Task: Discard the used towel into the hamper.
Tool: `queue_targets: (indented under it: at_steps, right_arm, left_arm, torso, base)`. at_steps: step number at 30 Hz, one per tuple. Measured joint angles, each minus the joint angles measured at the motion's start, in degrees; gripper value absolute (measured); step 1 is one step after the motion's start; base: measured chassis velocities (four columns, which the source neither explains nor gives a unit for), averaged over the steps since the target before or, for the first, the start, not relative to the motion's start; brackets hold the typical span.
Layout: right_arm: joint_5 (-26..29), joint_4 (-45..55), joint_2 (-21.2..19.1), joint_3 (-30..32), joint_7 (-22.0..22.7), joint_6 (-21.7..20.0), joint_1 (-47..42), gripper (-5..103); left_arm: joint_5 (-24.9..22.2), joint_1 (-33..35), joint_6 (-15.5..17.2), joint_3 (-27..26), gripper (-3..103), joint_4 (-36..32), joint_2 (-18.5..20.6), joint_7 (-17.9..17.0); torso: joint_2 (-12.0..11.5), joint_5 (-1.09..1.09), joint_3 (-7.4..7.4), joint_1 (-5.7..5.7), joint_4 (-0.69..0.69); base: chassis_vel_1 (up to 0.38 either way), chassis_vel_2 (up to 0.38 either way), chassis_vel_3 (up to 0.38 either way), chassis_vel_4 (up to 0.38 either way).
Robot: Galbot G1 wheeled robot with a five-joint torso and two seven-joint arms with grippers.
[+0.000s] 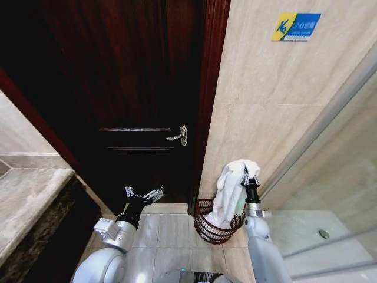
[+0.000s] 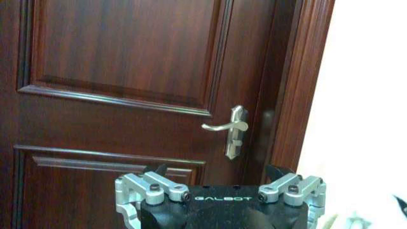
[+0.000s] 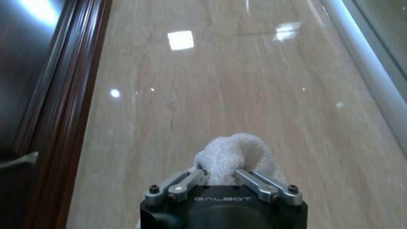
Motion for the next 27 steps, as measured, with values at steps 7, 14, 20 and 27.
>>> queue_targets:
  at_steps: [7,14,20,27]
  right_arm:
    - [0.03,-3.51,0.04,0.20,-0.31,-0.01,0.71,8]
    - [0.08,-7.90,0.31,0.66,-0.16,-0.02,1.82,8]
    - [0.53,-10.09,-0.19,0.42,-0.09,-0.03,2.00,8]
    - [0.97,-12.20,-0.03,0.86,-0.10,-0.04,2.43,8]
  left_arm:
    - [0.00,0.00,0.00,0.00,100,0.00,0.00,0.00]
    - [0.00,0.00,0.00,0.00,100,0.00,0.00,0.00]
    - [0.00,0.00,0.00,0.00,100,0.00,0.00,0.00]
    - [0.00,0.00,0.00,0.00,100,0.00,0.00,0.00]
  torso:
    - [0.00,0.00,0.01,0.04,0.00]
    - [0.00,0.00,0.00,0.04,0.00]
    - [0.00,0.00,0.01,0.03,0.00]
    - [0.00,0.00,0.01,0.03,0.00]
  base:
    - [0.000,0.000,0.000,0.000]
    - [0.000,0.000,0.000,0.000]
    - [0.000,0.000,0.000,0.000]
    - [0.000,0.000,0.000,0.000]
